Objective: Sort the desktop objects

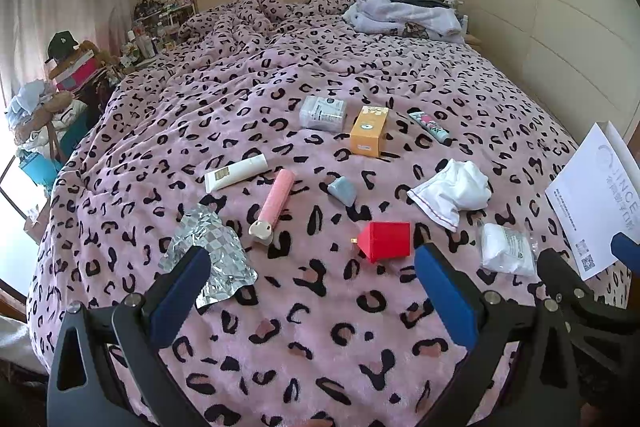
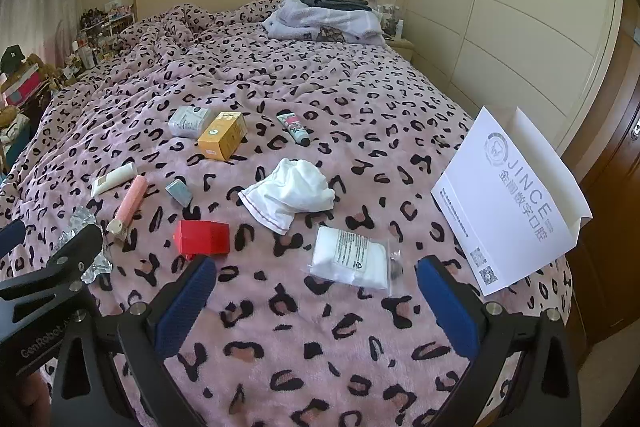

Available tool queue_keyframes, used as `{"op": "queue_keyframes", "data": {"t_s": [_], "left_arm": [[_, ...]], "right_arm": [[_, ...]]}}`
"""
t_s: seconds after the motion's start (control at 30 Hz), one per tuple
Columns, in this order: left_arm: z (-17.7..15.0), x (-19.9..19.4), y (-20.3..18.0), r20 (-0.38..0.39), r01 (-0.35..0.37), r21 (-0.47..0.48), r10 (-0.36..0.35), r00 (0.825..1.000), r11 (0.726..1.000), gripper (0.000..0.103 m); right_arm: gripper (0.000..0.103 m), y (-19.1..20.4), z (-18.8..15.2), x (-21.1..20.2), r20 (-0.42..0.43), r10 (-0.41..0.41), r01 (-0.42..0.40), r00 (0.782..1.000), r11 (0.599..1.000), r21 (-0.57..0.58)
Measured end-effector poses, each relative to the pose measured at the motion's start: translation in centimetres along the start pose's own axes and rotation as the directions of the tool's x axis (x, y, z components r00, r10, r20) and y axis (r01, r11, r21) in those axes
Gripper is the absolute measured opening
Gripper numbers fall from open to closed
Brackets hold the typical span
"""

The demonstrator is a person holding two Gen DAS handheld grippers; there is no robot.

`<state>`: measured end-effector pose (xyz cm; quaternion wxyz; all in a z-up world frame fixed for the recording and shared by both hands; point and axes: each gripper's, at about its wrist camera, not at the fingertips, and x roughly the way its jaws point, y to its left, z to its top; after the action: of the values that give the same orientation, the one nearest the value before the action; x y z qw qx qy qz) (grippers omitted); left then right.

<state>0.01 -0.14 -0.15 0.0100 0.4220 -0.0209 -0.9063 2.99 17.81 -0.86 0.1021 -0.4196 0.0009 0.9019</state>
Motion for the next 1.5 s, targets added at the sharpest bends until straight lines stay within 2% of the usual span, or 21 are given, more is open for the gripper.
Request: {"op": "queue_keyframes", "data": {"t_s": [0.1,0.3,1.5], "left_arm": [[-0.5,0.1,0.1,-0.019,0.03,-0.037,-0.03,0.999,0.999,0.103],[-0.5,0.5,0.4,-0.042,0.024,-0.041,-0.026,0.999,0.999,0.103],[-1.0,0.3,0.3,-0.029,0.011,-0.029,-0.012,0.999,1.0,0.103]], "right_arm": [[0.103,0.3,-0.1,-0.1,0.009,-0.008,0.008,1.0,1.0,0.0],[0.103,-0.1,0.1,-0.1,0.007,0.0,0.0,1.0,1.0,0.01],[0.103,0.1,-0.1,0.4,0.003,0.007,-0.007,1.0,1.0,-0.002]]}}
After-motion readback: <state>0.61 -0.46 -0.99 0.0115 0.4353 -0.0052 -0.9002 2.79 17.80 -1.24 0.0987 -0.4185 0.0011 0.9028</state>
